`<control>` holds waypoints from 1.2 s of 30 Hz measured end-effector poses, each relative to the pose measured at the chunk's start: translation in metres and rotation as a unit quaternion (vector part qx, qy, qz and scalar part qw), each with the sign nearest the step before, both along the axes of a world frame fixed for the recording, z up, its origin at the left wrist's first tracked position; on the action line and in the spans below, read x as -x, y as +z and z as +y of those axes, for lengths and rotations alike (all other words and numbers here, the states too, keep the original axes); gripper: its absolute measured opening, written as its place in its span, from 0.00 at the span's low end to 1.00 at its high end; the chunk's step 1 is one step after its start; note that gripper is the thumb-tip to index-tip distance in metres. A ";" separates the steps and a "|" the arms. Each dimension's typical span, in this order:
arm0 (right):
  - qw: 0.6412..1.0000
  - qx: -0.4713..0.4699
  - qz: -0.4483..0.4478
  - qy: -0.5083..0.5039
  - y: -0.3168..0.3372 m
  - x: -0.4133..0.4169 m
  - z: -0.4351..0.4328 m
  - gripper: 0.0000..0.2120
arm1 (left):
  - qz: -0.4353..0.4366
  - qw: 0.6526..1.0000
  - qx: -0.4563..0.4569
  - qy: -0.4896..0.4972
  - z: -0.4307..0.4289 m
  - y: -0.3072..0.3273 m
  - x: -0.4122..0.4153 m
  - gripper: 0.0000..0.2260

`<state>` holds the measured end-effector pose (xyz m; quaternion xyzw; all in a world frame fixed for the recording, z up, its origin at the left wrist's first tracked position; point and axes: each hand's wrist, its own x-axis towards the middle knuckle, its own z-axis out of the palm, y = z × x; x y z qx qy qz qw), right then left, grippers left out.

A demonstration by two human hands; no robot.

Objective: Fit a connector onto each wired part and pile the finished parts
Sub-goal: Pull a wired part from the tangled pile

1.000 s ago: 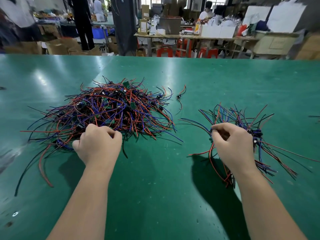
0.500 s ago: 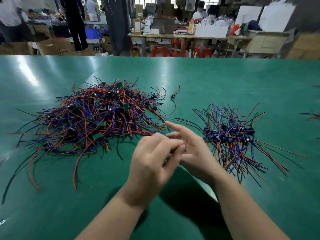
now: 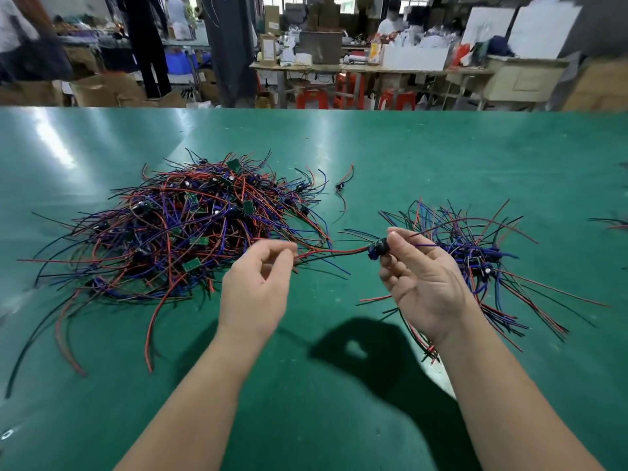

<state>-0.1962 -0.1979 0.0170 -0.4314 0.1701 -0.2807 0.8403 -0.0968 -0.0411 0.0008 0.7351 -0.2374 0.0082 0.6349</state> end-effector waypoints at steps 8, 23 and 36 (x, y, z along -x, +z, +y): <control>0.997 -0.081 0.002 0.012 0.012 0.009 -0.011 0.03 | 0.316 0.869 0.032 -0.379 0.019 0.010 -0.016 0.11; 0.955 0.169 0.221 0.098 -0.011 -0.001 0.010 0.09 | 0.294 0.919 0.039 -0.261 -0.008 -0.004 0.021 0.08; 0.973 0.091 0.158 0.141 -0.009 0.001 0.008 0.08 | 0.269 0.927 0.085 -0.248 -0.012 -0.004 0.025 0.08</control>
